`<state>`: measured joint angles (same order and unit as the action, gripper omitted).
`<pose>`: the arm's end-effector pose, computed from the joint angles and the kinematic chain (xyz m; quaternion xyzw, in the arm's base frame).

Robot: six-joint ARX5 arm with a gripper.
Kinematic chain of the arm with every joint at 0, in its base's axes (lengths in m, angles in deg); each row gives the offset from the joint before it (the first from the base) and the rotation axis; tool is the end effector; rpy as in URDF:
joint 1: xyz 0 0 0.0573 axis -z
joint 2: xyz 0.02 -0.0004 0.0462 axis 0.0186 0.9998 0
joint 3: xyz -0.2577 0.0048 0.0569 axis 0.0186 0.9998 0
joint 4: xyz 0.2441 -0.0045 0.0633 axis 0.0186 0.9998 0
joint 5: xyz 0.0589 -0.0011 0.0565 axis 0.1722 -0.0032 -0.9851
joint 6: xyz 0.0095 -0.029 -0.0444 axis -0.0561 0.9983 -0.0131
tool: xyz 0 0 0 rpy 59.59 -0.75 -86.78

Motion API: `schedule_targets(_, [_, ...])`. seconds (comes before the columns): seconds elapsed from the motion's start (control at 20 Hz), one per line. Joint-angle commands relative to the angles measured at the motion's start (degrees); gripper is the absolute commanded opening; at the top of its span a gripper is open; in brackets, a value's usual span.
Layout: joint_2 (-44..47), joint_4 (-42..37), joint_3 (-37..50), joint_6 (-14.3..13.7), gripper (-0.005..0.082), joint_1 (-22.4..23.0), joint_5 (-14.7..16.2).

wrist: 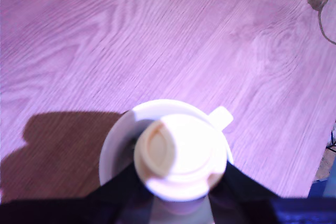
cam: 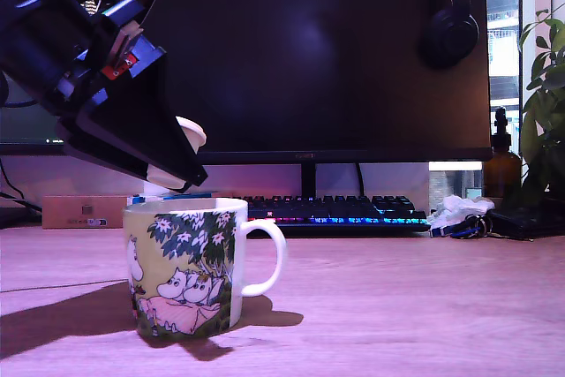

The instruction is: Pick up the coffee capsules on the table and drop them inside the coffee cup

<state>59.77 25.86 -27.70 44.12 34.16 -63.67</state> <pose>0.1925 -0.1491 0.2086 0.0859 0.3824 -0.4565 0.7988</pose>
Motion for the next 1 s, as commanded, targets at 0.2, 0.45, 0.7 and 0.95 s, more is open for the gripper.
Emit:
schedule_targets(0.2, [0.55, 0.42, 0.09, -0.55, 0.0436, 0.20, -1.77])
schedule_targets(0.45, [0.55, 0.48, 0.07, -0.48, 0.0571, 0.20, -1.44])
schedule_targets(0.7, [0.50, 0.48, 0.07, -0.48, 0.0556, 0.17, -1.44])
schedule_targets(0.95, [0.42, 0.48, 0.07, -0.24, 0.0091, 0.15, -1.42])
